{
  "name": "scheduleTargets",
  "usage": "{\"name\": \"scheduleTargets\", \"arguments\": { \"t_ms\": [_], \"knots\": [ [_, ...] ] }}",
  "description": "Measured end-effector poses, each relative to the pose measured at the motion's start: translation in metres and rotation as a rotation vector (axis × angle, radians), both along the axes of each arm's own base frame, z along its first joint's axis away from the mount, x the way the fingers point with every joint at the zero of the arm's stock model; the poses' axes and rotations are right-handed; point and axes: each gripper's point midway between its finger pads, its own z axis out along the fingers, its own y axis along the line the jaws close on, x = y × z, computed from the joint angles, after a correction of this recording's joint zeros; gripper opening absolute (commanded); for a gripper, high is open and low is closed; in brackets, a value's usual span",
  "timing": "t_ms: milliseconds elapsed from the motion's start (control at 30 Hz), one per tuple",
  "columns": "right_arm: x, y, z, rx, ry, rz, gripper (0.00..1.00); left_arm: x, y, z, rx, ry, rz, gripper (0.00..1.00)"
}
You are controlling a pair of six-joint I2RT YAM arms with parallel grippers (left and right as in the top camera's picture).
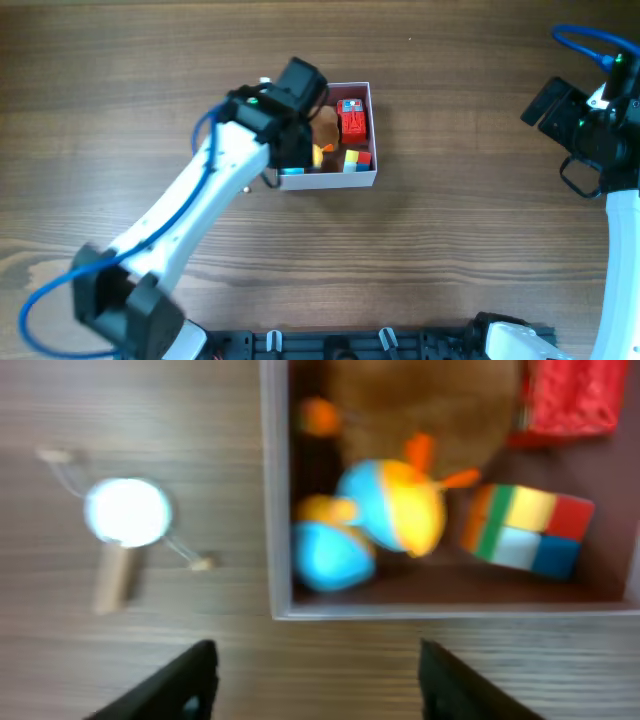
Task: Pack container
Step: 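Carry the duck into the box and release it, then move the left gripper to the wooden rattle drum and grasp its handle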
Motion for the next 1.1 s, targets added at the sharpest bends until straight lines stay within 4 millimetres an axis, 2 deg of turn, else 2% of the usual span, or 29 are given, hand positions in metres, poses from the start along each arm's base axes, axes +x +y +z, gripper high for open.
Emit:
{"name": "scheduleTargets", "arguments": {
  "t_ms": [100, 167, 267, 333, 400, 467, 567, 700, 767, 967, 1100],
  "knots": [
    [0.000, 0.000, 0.000, 0.000, 0.000, 0.000, 1.00, -0.003, 0.034, 0.017, 0.034, -0.011, 0.068, 0.73],
    [0.000, 0.000, 0.000, 0.000, 0.000, 0.000, 1.00, -0.007, 0.058, 0.019, 0.059, 0.016, 0.125, 0.75],
    [0.000, 0.000, 0.000, 0.000, 0.000, 0.000, 1.00, -0.004, 0.092, 0.015, 0.081, 0.042, 0.210, 0.85],
    [0.000, 0.000, 0.000, 0.000, 0.000, 0.000, 1.00, -0.001, 0.112, 0.008, 0.087, 0.052, 0.243, 0.84],
    [0.000, 0.000, 0.000, 0.000, 0.000, 0.000, 1.00, 0.003, 0.125, -0.006, 0.061, 0.065, 0.245, 0.79],
    [0.000, 0.000, 0.000, 0.000, 0.000, 0.000, 1.00, -0.001, 0.137, -0.027, 0.027, 0.112, 0.238, 0.72],
    [0.000, 0.000, 0.000, 0.000, 0.000, 0.000, 1.00, -0.014, 0.147, -0.057, -0.021, 0.177, 0.230, 0.61],
    [0.000, 0.000, 0.000, 0.000, 0.000, 0.000, 1.00, -0.032, 0.152, -0.085, -0.052, 0.246, 0.204, 0.61],
    [0.000, 0.000, 0.000, 0.000, 0.000, 0.000, 1.00, -0.031, 0.149, -0.090, -0.069, 0.242, 0.186, 0.63],
    [0.000, 0.000, 0.000, 0.000, 0.000, 0.000, 1.00, -0.013, 0.144, -0.097, -0.094, 0.162, 0.140, 0.63],
    [0.000, 0.000, 0.000, 0.000, 0.000, 0.000, 1.00, -0.015, 0.144, -0.110, -0.092, 0.154, 0.109, 0.65]
  ]
}}
